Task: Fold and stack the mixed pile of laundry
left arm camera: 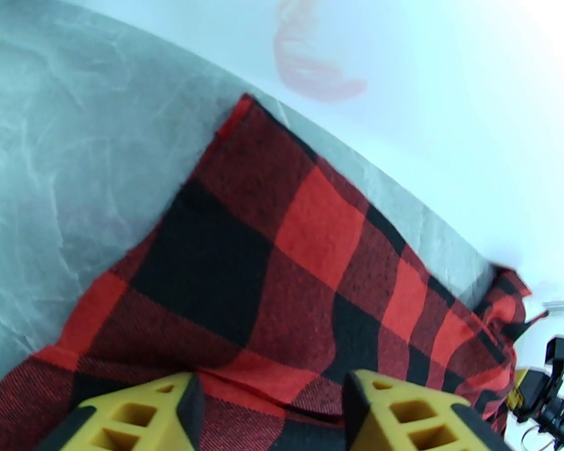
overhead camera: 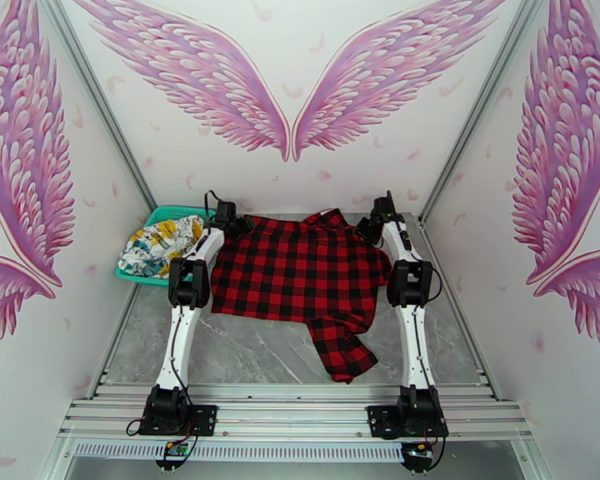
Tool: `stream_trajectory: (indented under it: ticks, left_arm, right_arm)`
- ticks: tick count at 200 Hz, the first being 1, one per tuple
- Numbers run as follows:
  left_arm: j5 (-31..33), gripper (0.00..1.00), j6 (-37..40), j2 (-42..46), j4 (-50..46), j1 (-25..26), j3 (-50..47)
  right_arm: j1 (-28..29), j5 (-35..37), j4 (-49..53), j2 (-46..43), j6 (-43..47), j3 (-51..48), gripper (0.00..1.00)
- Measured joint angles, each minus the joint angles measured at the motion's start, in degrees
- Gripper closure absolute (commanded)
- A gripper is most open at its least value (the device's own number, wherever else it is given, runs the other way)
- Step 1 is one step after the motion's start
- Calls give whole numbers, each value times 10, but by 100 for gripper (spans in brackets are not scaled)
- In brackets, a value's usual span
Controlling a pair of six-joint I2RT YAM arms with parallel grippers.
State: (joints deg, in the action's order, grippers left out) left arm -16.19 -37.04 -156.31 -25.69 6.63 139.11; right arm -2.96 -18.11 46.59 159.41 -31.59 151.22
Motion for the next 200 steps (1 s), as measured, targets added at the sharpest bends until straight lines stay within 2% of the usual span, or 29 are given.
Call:
stream_trajectory:
  ticks: [26,52,74,96,114,127,168,200]
  left_arm:
    - [-3,34,30,29,-11,3,-38]
    - [2,31,64,120,-19,7,-147]
    - [21,31,86,265,-10,13,-305]
    - [52,31,93,442,18,20,-485]
    - [72,29,92,572,36,22,-627]
    - [84,27,88,634,42,20,-712]
    - [83,22,58,675,50,7,-901]
    - [83,15,35,714,51,-2,-960]
  right_arm:
    - [0,-4,-4,-31,5,-33,60]
    - [0,-4,-31,-170,15,-214,56]
    - [0,0,-77,-359,16,-436,53]
    - [0,10,-113,-530,16,-618,49]
    - [0,15,-127,-638,16,-745,45]
    - [0,18,-126,-687,17,-823,43]
    - [-15,21,-95,-762,14,-1014,39]
    - [-25,-2,-88,-832,0,-1094,39]
